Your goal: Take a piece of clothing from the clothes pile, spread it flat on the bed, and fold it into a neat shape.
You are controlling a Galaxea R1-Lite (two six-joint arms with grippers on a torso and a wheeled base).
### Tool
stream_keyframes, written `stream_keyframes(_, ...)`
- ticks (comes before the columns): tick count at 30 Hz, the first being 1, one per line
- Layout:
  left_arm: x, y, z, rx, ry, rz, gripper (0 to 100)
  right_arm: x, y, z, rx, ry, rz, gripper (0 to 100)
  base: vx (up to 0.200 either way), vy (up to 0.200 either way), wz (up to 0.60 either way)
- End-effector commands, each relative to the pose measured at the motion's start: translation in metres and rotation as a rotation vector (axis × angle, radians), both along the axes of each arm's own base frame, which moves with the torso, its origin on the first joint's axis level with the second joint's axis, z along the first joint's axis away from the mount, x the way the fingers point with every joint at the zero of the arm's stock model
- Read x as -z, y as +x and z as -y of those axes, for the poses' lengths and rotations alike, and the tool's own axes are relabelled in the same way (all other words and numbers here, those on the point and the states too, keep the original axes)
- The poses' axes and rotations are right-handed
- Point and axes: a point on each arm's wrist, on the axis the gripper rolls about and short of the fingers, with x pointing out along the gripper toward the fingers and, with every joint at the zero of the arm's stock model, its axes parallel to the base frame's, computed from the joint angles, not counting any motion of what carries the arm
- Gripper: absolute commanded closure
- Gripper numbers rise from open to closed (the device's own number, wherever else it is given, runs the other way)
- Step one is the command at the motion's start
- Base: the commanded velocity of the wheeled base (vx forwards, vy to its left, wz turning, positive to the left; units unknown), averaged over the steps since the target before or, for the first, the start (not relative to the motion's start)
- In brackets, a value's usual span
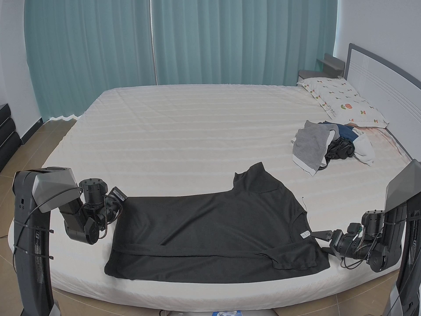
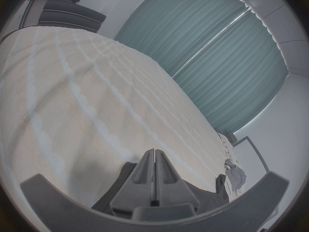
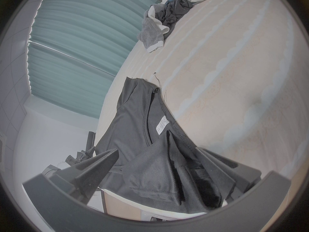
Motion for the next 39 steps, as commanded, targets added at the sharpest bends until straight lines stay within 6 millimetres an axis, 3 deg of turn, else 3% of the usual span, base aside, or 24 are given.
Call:
stream_keyframes(1,0.000,-0.002,0.004,0.008,-0.001,0.012,100,-0.003,-0.003,0.000,0.000,0.000,0.009,0,0.000,0.000,0.00)
stream_keyframes(19,0.005,-0.012,0.010,0.022,0.009,-0.021,100,-0.009,-0.011,-0.002,0.003,0.010,-0.010,0,0.000,0.000,0.00)
stream_keyframes(27,0.006,-0.010,0.006,0.012,0.006,-0.017,100,-0.035,-0.004,-0.006,0.025,0.046,0.081,0,0.000,0.000,0.00)
stream_keyframes(32,0.008,-0.010,0.009,0.021,0.009,-0.021,100,-0.035,0.039,-0.028,0.131,-0.013,0.195,0,0.000,0.000,0.00)
stream_keyframes(33,0.008,-0.011,0.009,0.020,0.007,-0.023,100,-0.035,0.041,-0.030,0.133,-0.018,0.200,0,0.000,0.000,0.00)
stream_keyframes(35,0.010,-0.010,0.009,0.022,0.007,-0.024,100,-0.036,0.064,-0.042,0.116,-0.033,0.260,0,0.000,0.000,0.00)
stream_keyframes(36,0.010,-0.010,0.009,0.022,0.007,-0.024,100,-0.036,0.064,-0.042,0.116,-0.033,0.260,0,0.000,0.000,0.00)
stream_keyframes(39,0.013,-0.012,0.012,0.037,0.021,-0.035,100,-0.042,0.100,-0.055,0.073,-0.070,0.241,0,0.000,0.000,0.00)
